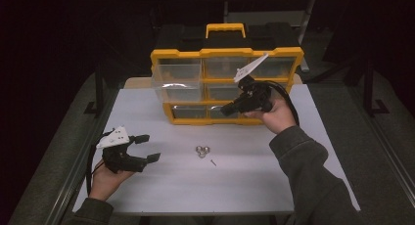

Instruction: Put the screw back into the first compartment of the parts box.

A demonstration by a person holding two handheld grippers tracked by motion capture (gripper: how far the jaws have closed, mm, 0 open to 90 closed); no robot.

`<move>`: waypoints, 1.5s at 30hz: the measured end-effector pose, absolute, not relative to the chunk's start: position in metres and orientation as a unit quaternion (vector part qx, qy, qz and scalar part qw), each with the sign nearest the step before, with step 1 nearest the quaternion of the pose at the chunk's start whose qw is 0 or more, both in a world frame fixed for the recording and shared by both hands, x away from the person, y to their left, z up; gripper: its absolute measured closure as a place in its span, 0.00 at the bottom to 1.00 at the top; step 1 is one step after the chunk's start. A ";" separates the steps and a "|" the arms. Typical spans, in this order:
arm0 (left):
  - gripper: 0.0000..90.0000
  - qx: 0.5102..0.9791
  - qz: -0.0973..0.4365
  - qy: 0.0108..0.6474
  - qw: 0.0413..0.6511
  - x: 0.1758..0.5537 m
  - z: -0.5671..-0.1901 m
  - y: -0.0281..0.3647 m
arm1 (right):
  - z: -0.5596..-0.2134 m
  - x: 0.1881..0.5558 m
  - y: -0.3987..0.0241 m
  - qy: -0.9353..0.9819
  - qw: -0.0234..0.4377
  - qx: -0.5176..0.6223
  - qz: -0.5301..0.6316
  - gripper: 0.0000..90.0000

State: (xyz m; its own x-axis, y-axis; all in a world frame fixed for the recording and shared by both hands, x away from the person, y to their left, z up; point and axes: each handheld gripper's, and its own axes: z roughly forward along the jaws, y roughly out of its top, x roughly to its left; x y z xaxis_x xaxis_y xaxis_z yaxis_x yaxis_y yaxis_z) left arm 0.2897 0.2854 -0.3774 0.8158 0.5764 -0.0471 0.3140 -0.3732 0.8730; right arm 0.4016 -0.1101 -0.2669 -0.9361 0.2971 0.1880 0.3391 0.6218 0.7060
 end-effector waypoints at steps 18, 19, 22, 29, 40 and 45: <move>0.23 0.820 0.134 0.271 0.486 0.290 -0.377 0.285 | -0.185 0.417 -0.111 -0.888 -0.010 -0.156 -0.433 0.96; 0.23 0.817 0.132 0.273 0.490 0.290 -0.377 0.285 | -0.181 0.416 -0.110 -0.886 -0.009 -0.159 -0.435 0.96; 0.23 0.818 0.134 0.272 0.489 0.290 -0.376 0.285 | -0.170 0.416 -0.108 -0.884 -0.012 -0.157 -0.439 0.96; 0.23 0.815 0.130 0.278 0.492 0.289 -0.377 0.285 | -0.150 0.420 -0.098 -0.886 -0.025 -0.148 -0.438 0.96; 0.23 0.815 0.132 0.274 0.492 0.289 -0.376 0.285 | -0.126 0.423 -0.068 -0.892 -0.032 -0.127 -0.433 0.96; 0.23 0.820 0.132 0.273 0.485 0.289 -0.375 0.285 | -0.127 0.426 -0.052 -0.897 -0.033 -0.120 -0.424 0.96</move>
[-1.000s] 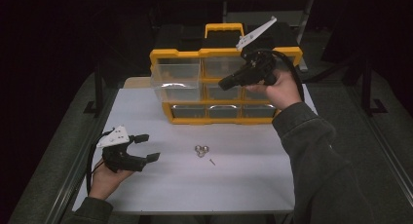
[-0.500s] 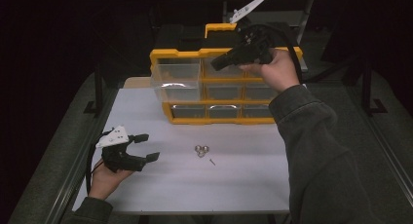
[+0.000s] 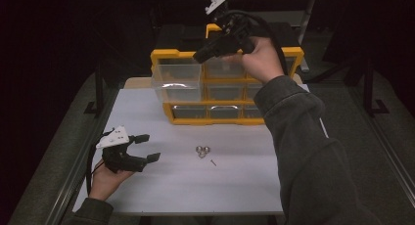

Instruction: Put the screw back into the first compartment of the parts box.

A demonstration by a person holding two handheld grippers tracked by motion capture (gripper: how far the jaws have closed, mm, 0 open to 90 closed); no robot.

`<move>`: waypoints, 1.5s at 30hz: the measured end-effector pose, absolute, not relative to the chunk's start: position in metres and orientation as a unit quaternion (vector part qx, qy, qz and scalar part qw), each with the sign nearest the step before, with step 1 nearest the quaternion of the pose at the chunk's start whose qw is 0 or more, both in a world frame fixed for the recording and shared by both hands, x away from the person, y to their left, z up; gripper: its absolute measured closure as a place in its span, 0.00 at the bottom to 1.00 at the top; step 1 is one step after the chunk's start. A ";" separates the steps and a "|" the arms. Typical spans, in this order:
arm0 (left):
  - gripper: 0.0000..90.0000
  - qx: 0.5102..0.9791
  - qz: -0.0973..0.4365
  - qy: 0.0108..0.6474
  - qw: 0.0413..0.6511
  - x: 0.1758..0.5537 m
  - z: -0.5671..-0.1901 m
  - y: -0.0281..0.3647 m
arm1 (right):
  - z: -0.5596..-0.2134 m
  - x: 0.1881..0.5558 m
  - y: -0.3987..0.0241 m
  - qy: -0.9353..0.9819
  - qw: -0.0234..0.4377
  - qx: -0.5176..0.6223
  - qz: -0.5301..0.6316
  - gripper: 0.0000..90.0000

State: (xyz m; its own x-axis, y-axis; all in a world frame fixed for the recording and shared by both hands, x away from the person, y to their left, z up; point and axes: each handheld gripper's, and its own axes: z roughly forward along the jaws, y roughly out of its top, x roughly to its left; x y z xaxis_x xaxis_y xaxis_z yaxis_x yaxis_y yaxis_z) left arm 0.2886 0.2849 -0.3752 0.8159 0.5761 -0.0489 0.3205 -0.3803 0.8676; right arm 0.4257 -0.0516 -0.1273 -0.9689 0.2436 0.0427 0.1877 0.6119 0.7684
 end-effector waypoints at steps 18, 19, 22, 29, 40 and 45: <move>0.23 0.814 0.136 0.272 0.494 0.289 -0.375 0.288 | -0.156 0.442 -0.005 0.911 0.004 0.127 0.393 0.94; 0.23 0.814 0.136 0.272 0.495 0.289 -0.375 0.288 | -0.158 0.443 -0.003 0.913 0.007 0.129 0.388 0.90; 0.23 0.815 0.136 0.272 0.493 0.289 -0.375 0.288 | -0.158 0.442 -0.003 0.914 0.012 0.128 0.386 0.90; 0.23 0.815 0.138 0.272 0.492 0.289 -0.374 0.289 | -0.146 0.435 -0.021 0.907 0.026 0.123 0.402 0.90; 0.23 0.813 0.131 0.278 0.495 0.288 -0.374 0.288 | -0.145 0.417 -0.067 0.903 0.043 0.140 0.405 0.85; 0.23 0.816 0.138 0.273 0.490 0.289 -0.373 0.290 | -0.159 0.412 -0.085 0.901 0.041 0.152 0.405 0.81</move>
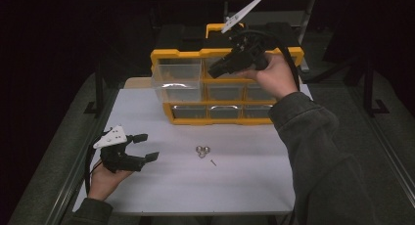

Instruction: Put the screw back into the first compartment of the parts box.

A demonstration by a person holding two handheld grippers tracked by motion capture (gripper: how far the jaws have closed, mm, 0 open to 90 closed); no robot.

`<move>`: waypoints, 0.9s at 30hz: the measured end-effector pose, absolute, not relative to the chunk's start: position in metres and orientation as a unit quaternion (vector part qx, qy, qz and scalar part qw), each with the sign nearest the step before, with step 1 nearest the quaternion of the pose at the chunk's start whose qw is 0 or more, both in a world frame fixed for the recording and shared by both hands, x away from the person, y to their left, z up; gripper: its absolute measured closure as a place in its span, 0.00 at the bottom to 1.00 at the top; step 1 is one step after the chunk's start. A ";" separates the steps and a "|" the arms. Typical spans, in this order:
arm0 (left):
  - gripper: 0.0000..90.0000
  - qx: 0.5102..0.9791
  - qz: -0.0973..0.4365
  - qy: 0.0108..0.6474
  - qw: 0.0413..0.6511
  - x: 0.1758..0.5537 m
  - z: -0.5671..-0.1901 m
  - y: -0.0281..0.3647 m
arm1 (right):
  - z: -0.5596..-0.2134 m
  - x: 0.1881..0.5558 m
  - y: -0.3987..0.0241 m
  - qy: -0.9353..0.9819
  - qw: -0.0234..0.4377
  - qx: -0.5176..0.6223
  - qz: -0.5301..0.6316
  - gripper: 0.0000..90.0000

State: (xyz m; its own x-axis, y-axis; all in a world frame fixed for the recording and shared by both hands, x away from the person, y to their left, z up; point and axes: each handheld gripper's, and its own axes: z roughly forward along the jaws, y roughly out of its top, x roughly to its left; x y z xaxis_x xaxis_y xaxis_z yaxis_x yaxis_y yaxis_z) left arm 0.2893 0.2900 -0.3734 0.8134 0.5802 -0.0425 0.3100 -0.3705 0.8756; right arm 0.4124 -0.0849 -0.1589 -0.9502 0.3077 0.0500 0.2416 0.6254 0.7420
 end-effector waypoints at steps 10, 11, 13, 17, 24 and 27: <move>0.23 0.814 0.139 0.273 0.493 0.290 -0.374 0.290 | -0.192 0.405 -0.102 0.897 0.030 0.165 0.410 0.80; 0.23 0.814 0.139 0.273 0.493 0.290 -0.374 0.290 | -0.195 0.404 -0.104 0.896 0.029 0.168 0.410 0.79; 0.23 0.814 0.139 0.273 0.493 0.290 -0.374 0.290 | -0.203 0.402 -0.106 0.895 0.024 0.174 0.411 0.78; 0.23 0.814 0.139 0.273 0.494 0.290 -0.374 0.290 | -0.215 0.398 -0.109 0.897 0.028 0.172 0.407 0.76; 0.23 0.816 0.136 0.274 0.490 0.290 -0.375 0.289 | -0.231 0.391 -0.110 0.897 0.026 0.179 0.404 0.75; 0.23 0.816 0.137 0.274 0.490 0.290 -0.374 0.290 | -0.240 0.388 -0.108 0.896 0.014 0.188 0.403 0.74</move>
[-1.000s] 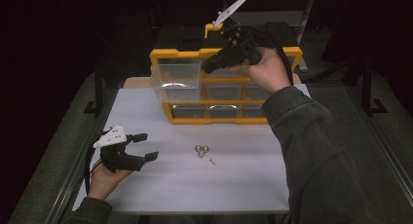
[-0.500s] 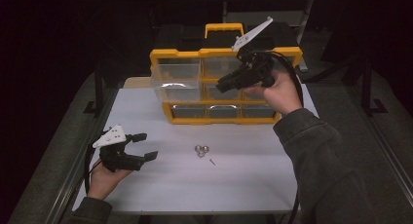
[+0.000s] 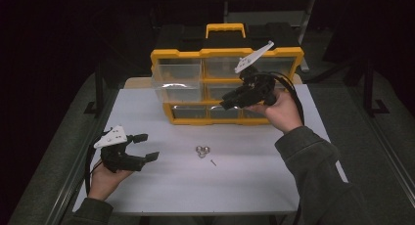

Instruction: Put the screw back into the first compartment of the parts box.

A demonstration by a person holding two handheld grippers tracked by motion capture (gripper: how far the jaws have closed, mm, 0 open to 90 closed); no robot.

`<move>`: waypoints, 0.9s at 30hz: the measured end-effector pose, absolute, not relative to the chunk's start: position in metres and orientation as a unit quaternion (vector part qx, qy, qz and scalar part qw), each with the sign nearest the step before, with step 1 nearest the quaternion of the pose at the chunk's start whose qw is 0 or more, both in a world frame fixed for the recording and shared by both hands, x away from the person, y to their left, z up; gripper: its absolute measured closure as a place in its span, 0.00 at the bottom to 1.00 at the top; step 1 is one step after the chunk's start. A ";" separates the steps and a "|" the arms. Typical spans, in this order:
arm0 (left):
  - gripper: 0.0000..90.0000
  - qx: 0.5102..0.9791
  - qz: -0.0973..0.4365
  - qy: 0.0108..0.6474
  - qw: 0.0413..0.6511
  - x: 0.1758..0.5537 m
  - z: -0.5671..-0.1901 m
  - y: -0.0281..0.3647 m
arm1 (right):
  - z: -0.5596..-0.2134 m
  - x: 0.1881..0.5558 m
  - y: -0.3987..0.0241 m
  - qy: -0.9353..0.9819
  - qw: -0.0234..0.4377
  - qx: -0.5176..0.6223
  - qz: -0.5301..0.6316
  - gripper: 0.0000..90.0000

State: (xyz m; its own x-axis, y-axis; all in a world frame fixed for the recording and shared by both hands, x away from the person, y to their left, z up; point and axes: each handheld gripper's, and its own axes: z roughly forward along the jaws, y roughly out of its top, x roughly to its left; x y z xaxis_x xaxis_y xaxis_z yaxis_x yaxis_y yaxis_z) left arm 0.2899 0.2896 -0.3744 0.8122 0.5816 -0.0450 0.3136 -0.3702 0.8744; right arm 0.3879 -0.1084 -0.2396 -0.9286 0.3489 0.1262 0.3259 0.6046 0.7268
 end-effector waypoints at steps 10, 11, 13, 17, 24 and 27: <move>0.23 0.816 0.140 0.272 0.491 0.290 -0.374 0.290 | -0.264 0.384 -0.115 0.898 0.019 0.186 0.398 0.73; 0.23 0.816 0.140 0.273 0.490 0.290 -0.374 0.290 | -0.267 0.383 -0.115 0.897 0.015 0.188 0.399 0.73; 0.23 0.817 0.138 0.274 0.489 0.290 -0.374 0.289 | -0.271 0.383 -0.115 0.899 0.017 0.183 0.397 0.73; 0.23 0.816 0.137 0.275 0.490 0.290 -0.375 0.288 | -0.280 0.381 -0.113 0.899 0.009 0.190 0.395 0.72; 0.23 0.816 0.137 0.274 0.490 0.290 -0.374 0.289 | -0.300 0.379 -0.109 0.901 0.006 0.182 0.394 0.71; 0.23 0.815 0.135 0.277 0.491 0.289 -0.375 0.289 | -0.303 0.378 -0.108 0.901 0.003 0.187 0.392 0.71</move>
